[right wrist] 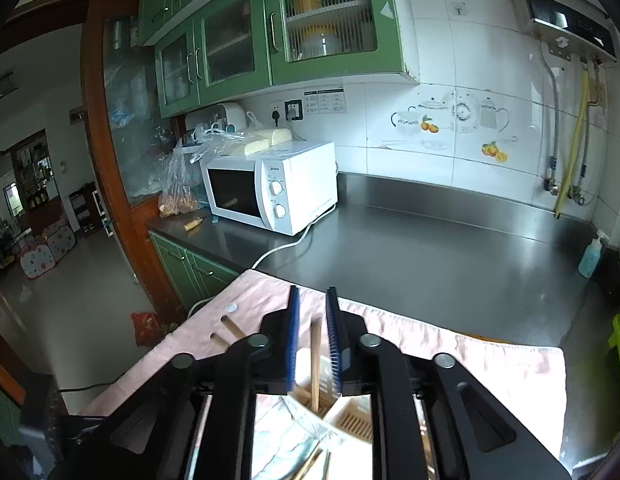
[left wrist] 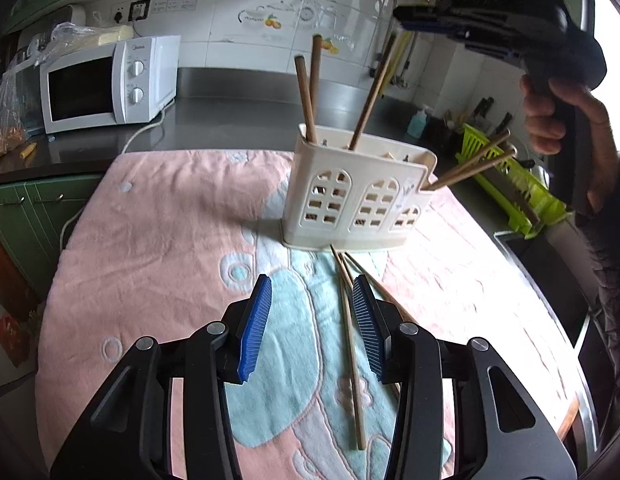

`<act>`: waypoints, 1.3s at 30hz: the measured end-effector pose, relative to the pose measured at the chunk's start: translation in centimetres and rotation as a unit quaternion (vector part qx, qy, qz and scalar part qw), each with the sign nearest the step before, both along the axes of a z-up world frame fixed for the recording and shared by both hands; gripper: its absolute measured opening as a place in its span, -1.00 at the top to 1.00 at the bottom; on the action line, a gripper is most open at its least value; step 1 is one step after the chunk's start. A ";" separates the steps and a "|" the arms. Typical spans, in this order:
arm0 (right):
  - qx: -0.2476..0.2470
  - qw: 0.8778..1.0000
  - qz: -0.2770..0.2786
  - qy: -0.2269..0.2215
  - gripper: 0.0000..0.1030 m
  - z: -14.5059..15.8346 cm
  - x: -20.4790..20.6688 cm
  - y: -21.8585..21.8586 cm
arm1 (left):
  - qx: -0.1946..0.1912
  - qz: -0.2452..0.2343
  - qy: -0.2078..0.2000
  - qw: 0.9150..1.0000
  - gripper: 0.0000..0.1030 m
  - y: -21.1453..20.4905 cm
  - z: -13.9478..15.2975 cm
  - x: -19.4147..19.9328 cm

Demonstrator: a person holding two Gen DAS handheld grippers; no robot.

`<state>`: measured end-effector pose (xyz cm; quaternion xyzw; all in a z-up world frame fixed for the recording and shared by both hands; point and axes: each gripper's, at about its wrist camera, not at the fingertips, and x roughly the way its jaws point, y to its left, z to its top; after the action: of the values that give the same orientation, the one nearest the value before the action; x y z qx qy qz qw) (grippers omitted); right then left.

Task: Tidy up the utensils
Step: 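Move both open tools down to the remaining chopsticks on the cloth, then close the left tool on a chopstick while the right tool closes on another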

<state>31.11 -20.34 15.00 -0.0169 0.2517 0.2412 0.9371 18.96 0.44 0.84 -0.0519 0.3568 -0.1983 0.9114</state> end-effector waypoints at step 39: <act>-0.076 0.980 -0.062 0.173 0.53 -25.7 -18.5 -4.9 | 0.081 -0.029 0.079 0.993 0.59 -6.0 -10.1 -5.2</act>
<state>12.62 -25.26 -10.65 -0.0303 0.4284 0.1621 0.8884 13.72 -5.56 -9.31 0.0174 0.4436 -0.1904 0.8756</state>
